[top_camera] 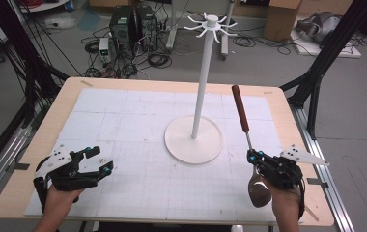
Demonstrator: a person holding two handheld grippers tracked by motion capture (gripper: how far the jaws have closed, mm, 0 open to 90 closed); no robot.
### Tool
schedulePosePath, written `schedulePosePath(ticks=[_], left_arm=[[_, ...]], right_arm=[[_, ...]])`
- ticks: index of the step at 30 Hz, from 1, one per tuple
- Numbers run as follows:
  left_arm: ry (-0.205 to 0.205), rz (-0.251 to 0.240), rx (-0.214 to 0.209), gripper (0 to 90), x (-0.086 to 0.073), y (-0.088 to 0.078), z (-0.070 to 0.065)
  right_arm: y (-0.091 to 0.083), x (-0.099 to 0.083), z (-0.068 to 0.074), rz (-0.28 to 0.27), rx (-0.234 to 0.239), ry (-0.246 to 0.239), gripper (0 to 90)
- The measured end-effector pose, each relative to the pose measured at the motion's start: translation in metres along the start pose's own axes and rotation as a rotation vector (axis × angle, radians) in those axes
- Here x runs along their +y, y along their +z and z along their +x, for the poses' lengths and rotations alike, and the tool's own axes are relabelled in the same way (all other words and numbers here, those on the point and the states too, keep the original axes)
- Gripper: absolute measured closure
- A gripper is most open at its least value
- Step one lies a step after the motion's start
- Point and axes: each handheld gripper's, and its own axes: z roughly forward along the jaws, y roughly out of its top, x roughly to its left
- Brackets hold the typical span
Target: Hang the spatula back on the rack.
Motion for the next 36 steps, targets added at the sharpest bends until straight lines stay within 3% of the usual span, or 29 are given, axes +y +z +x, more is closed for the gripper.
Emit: schedulePosePath(ticks=[4, 10, 13, 18, 24, 36], left_arm=[[-0.001, -0.003, 0.003, 22.2, 0.000, -0.001, 0.001], [-0.003, -0.004, 0.002, 22.2, 0.000, 0.000, 0.001], [-0.004, -0.004, 0.000, 22.2, 0.000, 0.000, 0.001], [-0.004, -0.004, -0.002, 22.2, 0.000, 0.000, 0.001], [-0.007, -0.008, -0.001, 22.2, 0.000, -0.001, 0.001], [-0.008, -0.008, -0.001, 22.2, 0.000, -0.002, 0.002]], right_arm=[[-0.006, 0.009, 0.004, -0.042, 0.026, -0.005, 84.2], [-0.017, 0.024, 0.012, -0.085, 0.024, -0.049, 84.2], [-0.024, 0.040, 0.021, -0.107, 0.021, -0.086, 84.2], [-0.027, 0.058, 0.031, -0.156, 0.045, -0.121, 84.2], [-0.023, 0.074, 0.041, -0.174, 0.065, -0.154, 84.2], [-0.005, 0.092, 0.053, -0.207, 0.082, -0.161, 84.2]])
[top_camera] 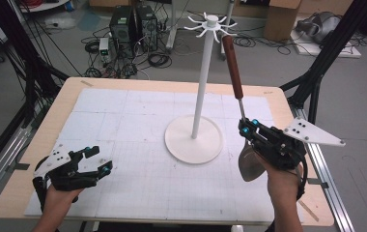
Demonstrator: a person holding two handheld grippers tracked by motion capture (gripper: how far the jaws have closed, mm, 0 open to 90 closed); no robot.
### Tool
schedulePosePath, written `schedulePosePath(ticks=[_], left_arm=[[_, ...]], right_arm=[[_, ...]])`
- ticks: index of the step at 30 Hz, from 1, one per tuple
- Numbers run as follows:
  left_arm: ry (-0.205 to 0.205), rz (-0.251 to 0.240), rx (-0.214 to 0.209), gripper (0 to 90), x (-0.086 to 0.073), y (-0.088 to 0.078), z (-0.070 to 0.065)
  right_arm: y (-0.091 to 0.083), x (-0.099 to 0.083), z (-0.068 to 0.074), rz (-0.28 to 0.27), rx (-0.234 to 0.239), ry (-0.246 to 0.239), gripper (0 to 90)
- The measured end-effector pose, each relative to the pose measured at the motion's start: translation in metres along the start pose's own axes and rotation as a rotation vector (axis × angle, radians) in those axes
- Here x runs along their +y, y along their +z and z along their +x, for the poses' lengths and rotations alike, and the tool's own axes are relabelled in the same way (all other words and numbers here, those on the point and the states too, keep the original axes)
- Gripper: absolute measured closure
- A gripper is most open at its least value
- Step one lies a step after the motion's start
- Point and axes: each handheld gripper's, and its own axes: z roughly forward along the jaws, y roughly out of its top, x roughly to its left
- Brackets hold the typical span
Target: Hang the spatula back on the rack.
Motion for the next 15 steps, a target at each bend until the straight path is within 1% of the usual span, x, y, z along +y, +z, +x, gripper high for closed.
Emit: schedulePosePath(ticks=[2, 5, 9, 15], left_arm=[[0.000, 0.001, 0.001, 22.2, 0.000, 0.000, 0.000], [0.001, 0.002, 0.000, 22.2, 0.000, 0.000, 0.001], [0.000, 0.001, 0.000, 22.2, 0.000, 0.000, 0.000], [-0.003, 0.003, -0.004, 22.2, 0.000, 0.000, 0.000]], right_arm=[[0.005, 0.002, 0.001, 0.001, 0.000, -0.006, 84.2], [0.009, 0.002, 0.001, 0.006, -0.001, -0.003, 84.2], [0.012, 0.002, 0.000, 0.004, -0.005, 0.006, 84.2], [0.015, 0.003, 0.000, 0.010, -0.007, 0.004, 84.2]])
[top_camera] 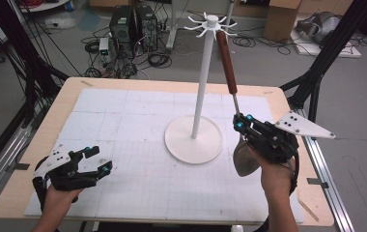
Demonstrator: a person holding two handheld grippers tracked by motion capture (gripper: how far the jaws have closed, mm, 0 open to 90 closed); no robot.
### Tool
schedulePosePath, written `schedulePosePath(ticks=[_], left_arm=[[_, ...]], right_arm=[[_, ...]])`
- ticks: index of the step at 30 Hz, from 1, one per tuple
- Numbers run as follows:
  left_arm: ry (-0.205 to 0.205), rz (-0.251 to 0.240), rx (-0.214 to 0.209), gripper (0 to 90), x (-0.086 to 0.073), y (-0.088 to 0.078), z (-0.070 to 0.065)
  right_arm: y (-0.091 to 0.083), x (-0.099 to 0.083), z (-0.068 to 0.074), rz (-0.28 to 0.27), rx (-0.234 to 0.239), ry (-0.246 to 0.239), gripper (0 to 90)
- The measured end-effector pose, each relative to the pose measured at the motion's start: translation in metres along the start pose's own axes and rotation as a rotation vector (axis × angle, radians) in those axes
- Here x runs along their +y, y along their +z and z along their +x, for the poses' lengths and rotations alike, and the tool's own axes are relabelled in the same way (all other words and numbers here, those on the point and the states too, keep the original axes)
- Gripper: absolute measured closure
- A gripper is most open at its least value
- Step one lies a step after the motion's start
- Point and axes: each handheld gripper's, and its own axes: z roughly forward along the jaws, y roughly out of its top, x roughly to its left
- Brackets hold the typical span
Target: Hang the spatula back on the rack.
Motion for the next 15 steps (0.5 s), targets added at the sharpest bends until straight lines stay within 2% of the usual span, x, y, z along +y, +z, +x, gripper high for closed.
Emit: schedulePosePath(ticks=[8, 15], left_arm=[[0.002, -0.001, 0.000, 22.2, 0.0000, -0.0001, 0.0003], [-0.001, 0.000, -0.001, 22.2, 0.0000, 0.0000, 0.0000]], right_arm=[[0.0031, 0.0000, -0.0006, 0.007, -0.006, 0.004, 84.2], [0.0083, 0.0027, -0.0014, 0.018, -0.030, -0.002, 84.2]])
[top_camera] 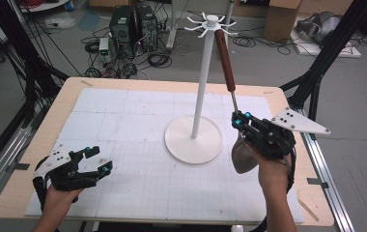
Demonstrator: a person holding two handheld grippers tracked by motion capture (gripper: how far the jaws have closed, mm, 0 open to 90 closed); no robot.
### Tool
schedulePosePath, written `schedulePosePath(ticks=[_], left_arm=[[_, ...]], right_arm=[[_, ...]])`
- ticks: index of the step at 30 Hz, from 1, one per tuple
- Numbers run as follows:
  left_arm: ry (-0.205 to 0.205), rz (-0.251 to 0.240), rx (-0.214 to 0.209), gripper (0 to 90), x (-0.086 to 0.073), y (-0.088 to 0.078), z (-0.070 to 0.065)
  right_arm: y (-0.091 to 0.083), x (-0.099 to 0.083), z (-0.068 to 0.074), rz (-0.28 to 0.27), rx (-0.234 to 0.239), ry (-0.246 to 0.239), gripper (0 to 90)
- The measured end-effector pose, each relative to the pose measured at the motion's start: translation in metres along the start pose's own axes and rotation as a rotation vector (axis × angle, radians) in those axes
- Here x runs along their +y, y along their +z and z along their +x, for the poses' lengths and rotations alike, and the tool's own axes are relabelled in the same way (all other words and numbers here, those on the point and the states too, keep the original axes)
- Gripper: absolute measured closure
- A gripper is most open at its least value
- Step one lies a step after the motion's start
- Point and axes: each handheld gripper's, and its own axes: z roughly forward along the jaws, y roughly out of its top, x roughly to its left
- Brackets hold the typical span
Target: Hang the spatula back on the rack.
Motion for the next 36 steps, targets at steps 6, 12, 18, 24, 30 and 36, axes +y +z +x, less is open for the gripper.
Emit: schedulePosePath(ticks=[6, 12, 18, 24, 30, 36], left_arm=[[0.003, 0.000, 0.000, 22.2, 0.000, -0.001, 0.001], [0.005, 0.001, -0.001, 22.2, 0.000, -0.001, 0.001], [-0.003, -0.003, 0.000, 22.2, 0.000, -0.001, 0.001], [-0.002, -0.002, 0.000, 22.2, 0.000, -0.001, 0.001], [0.002, -0.001, 0.000, 22.2, 0.000, -0.002, 0.001], [0.001, 0.001, 0.000, 22.2, 0.000, -0.002, 0.001]], right_arm=[[0.006, -0.001, -0.002, 0.006, -0.027, 0.003, 84.3], [0.012, -0.005, -0.005, 0.026, -0.036, 0.012, 84.2], [0.020, -0.006, -0.011, 0.046, -0.042, 0.022, 84.2], [0.026, -0.006, -0.014, 0.065, -0.033, 0.017, 84.2], [0.035, -0.004, -0.017, 0.092, -0.020, 0.014, 84.2], [0.043, -0.002, -0.022, 0.113, -0.012, 0.011, 84.2]])
